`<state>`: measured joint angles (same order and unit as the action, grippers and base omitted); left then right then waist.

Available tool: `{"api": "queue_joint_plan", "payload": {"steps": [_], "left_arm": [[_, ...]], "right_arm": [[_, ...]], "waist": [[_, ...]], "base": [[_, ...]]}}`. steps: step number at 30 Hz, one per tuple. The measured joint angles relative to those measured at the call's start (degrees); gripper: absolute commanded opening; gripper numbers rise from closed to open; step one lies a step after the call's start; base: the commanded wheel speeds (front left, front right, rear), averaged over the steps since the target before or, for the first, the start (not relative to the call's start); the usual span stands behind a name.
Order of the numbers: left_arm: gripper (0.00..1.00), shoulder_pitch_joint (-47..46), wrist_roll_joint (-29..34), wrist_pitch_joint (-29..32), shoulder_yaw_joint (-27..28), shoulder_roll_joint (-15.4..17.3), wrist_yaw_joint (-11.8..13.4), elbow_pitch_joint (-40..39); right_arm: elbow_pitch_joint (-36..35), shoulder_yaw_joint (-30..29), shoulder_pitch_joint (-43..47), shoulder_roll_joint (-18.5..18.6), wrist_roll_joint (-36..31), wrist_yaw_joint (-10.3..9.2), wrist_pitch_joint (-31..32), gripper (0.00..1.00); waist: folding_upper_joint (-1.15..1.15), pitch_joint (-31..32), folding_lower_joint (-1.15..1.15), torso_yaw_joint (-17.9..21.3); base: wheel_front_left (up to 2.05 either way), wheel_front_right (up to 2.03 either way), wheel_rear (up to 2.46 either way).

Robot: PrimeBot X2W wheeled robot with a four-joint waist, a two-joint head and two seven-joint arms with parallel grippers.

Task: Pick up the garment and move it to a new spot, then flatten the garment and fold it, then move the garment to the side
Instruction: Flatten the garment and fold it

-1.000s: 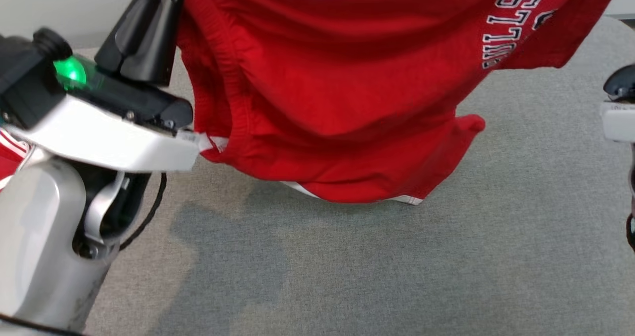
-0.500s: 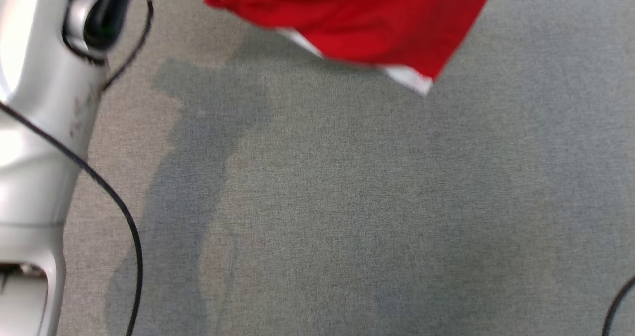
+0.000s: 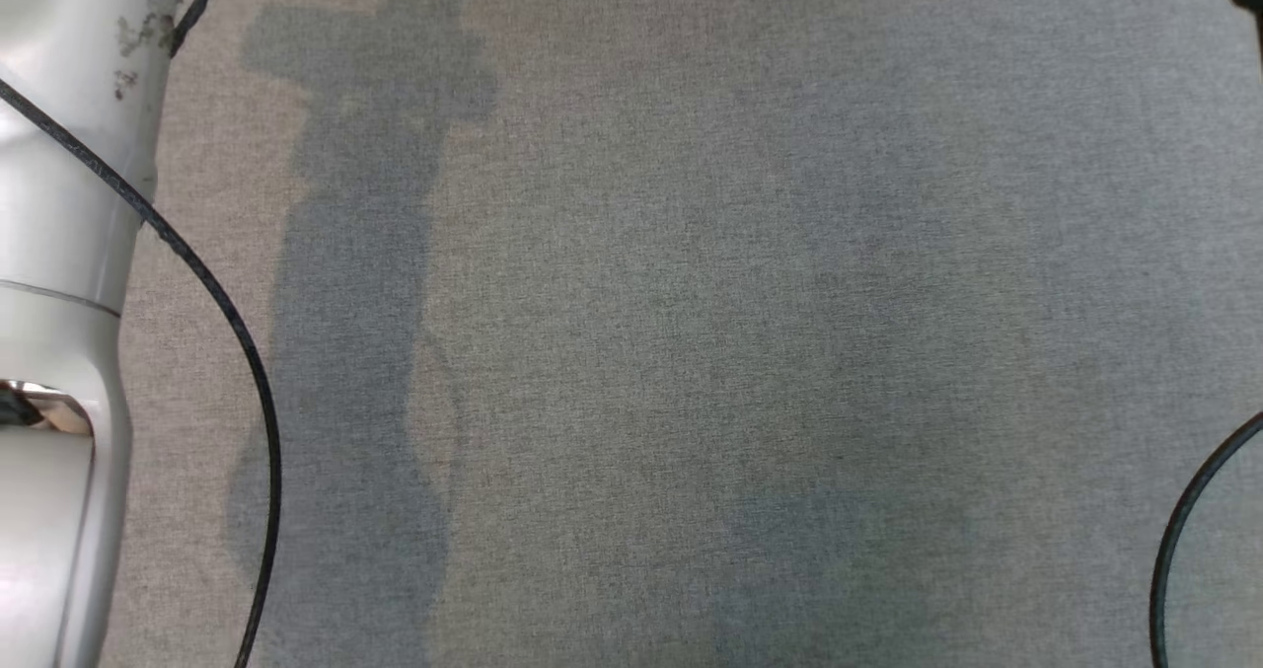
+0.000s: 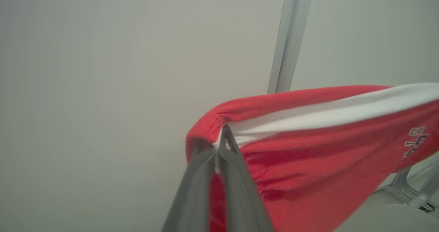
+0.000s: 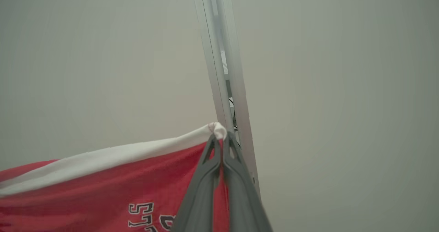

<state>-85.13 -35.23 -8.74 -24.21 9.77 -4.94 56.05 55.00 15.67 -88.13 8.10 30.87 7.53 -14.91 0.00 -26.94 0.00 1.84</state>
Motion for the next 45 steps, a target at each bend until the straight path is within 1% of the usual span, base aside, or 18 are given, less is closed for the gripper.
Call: {"api": "queue_joint_plan", "payload": {"steps": [2,4,8,11,13,16,20,21,23,26,30,34,37,41,45], "left_arm": [[0.00,0.3,-0.4,-1.9,-0.2,-0.8,-0.8,1.5],[0.00,1.6,-0.5,-3.4,-0.7,-1.5,-1.3,2.4],[0.00,9.2,-2.0,-5.5,-0.7,-2.7,-2.1,2.7],[0.00,16.6,-2.9,-6.0,-1.0,-3.4,-2.2,0.0],[0.00,22.3,-3.8,-6.1,-0.9,-3.6,-2.3,-2.7],[0.00,32.3,-4.8,-6.2,-1.6,-3.5,-2.3,-7.4],[0.00,43.9,-7.2,-5.2,-4.9,-2.3,-2.4,-15.3],[0.00,46.2,-7.4,-4.8,-5.9,-1.5,-2.5,-17.7],[0.00,50.4,-8.0,-1.9,-7.7,0.8,-2.5,-21.8],[0.00,56.8,-10.1,1.6,-8.6,3.9,-2.4,-28.0],[0.00,63.1,-10.8,5.4,-8.8,8.1,0.4,-36.7],[0.00,70.4,-11.8,8.6,-8.1,12.0,4.7,-45.8],[0.00,75.4,-12.4,11.4,-8.3,14.3,7.8,-52.6],[0.00,81.3,-12.8,14.3,-7.9,17.4,12.5,-60.7],[0.00,86.3,-13.8,16.3,-7.4,19.7,16.1,-67.2]], "right_arm": [[-0.1,2.1,0.9,-0.1,1.0,-0.03,0.0,0.00],[-1.3,5.5,3.5,0.4,2.1,-0.04,-0.1,0.00],[-7.3,11.2,13.3,2.6,7.8,-0.04,-0.2,0.00],[-13.3,13.2,21.7,5.4,12.3,-0.04,-0.2,0.00],[-17.2,14.5,27.9,7.6,13.8,-0.04,-0.2,0.00],[-22.7,15.3,37.6,9.8,16.2,-0.04,-0.2,0.00],[-28.7,14.9,49.0,12.7,18.6,-0.04,-0.2,0.00],[-29.1,14.2,51.8,13.4,19.1,-0.04,-0.2,0.00],[-30.5,13.8,56.8,14.4,19.1,-0.05,-0.2,0.00],[-33.1,11.5,62.7,14.4,20.3,-0.04,-0.1,0.00],[-37.6,7.0,71.7,14.5,21.0,-0.04,1.9,0.00],[-44.3,2.5,79.7,13.2,19.3,-0.03,5.5,0.00],[-49.5,-1.2,86.4,11.0,17.3,-0.04,9.8,0.00],[-57.3,-6.0,94.5,7.2,12.8,-0.04,16.5,0.00],[-64.8,-10.0,101.5,3.2,8.3,-0.04,23.7,0.00]], "waist": [[0.00,-0.7,0.00,-0.2],[0.00,-1.1,0.00,-0.7],[0.00,-1.4,0.00,-1.5],[0.00,-1.0,0.00,-1.8],[0.00,-0.3,0.00,-1.8],[0.00,1.1,0.00,-1.9],[0.00,3.4,0.00,-1.7],[0.00,4.0,0.00,-1.8],[0.00,5.2,0.00,-1.8],[0.00,6.9,0.00,-1.7],[0.00,9.4,0.00,-1.6],[0.00,11.9,0.00,-1.1],[0.00,13.6,0.00,-0.7],[0.00,15.5,0.00,-0.5],[0.00,16.5,0.00,-0.3]], "base": [[0.00,0.00,0.00],[0.00,0.00,0.00],[0.00,0.00,0.00],[0.00,0.00,0.00],[0.00,0.00,0.00],[0.00,0.00,0.00],[0.00,0.00,0.00],[0.00,0.00,0.00],[0.00,0.00,0.00],[0.00,0.00,0.00],[0.00,0.00,0.00],[0.00,0.00,0.00],[0.00,0.00,0.00],[0.00,0.00,0.00],[0.00,0.00,0.00]]}}
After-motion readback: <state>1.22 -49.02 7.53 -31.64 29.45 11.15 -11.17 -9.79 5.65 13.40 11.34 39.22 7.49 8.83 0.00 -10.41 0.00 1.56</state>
